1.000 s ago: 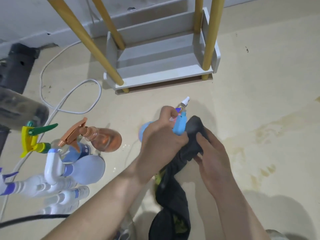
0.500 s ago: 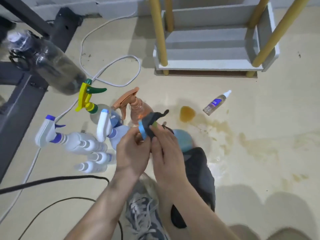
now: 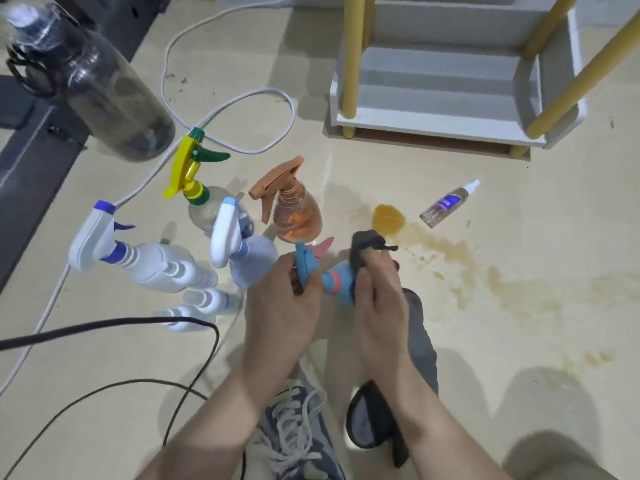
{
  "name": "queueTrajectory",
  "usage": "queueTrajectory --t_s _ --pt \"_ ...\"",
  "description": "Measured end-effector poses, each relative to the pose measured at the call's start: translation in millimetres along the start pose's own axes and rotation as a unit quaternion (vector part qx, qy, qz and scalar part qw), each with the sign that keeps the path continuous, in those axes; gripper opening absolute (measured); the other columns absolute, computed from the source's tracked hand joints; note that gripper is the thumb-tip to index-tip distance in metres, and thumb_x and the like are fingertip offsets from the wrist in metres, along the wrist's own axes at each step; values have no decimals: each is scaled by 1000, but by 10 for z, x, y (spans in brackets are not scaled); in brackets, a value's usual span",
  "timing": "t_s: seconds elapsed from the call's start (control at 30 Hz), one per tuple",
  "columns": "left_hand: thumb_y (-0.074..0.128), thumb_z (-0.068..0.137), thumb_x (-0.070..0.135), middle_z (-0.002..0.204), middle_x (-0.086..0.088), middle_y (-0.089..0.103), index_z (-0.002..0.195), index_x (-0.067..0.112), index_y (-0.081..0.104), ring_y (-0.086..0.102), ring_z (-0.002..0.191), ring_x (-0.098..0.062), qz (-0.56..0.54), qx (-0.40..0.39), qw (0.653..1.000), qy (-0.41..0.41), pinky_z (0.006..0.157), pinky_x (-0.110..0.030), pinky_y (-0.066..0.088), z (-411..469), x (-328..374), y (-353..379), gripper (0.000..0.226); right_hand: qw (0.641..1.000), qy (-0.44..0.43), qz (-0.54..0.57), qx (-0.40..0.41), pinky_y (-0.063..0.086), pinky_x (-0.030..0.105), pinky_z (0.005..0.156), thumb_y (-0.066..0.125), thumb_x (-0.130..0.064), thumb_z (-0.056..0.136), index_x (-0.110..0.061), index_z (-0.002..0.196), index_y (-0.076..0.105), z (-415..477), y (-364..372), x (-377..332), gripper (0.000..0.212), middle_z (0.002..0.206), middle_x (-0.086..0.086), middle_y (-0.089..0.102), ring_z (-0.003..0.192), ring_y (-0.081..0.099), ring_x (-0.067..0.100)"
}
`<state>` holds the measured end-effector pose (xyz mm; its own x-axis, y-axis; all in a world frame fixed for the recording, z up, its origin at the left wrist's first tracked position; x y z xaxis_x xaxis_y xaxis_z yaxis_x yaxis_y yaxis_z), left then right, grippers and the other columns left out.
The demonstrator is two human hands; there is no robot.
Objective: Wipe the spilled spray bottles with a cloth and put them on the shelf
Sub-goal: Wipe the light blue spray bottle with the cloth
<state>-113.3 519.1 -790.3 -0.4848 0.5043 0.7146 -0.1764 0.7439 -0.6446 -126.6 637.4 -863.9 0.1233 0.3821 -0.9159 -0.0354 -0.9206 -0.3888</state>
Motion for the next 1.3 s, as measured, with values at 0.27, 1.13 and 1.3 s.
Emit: queueTrajectory --t_s 0.27,1.13,1.3 --pt "62 91 26 81 16 69 96 36 61 67 81 -9 0 -13 1000 8 75 -33 53 2 -139 -84 11 999 42 -32 -4 41 33 71 41 -26 94 -14 75 56 449 -91 346 27 78 2 59 79 51 24" --pt "63 91 14 83 11 74 94 29 69 69 78 -2 -66 -33 997 -28 79 -33 56 -67 -190 55 16 980 -194 -43 11 46 24 98 54 8 86 -6 112 72 188 22 -16 35 111 1 72 108 60 12" --pt "62 93 15 86 13 73 101 27 70 68 79 0 -88 -31 995 -45 76 -25 54 -61 -207 23 17 996 -3 -73 49 32 -2 83 52 -3 93 -11 107 74 314 -172 211 27 108 -2 73 101 60 8"
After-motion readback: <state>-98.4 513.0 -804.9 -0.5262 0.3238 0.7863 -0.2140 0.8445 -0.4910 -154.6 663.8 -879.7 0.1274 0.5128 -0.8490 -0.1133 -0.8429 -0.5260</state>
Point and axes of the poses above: each hand's wrist, its own z-axis towards the middle knuckle, its own y-axis out of the palm, x = y × z, the point moved 1 cm from there along z, towards the middle knuckle
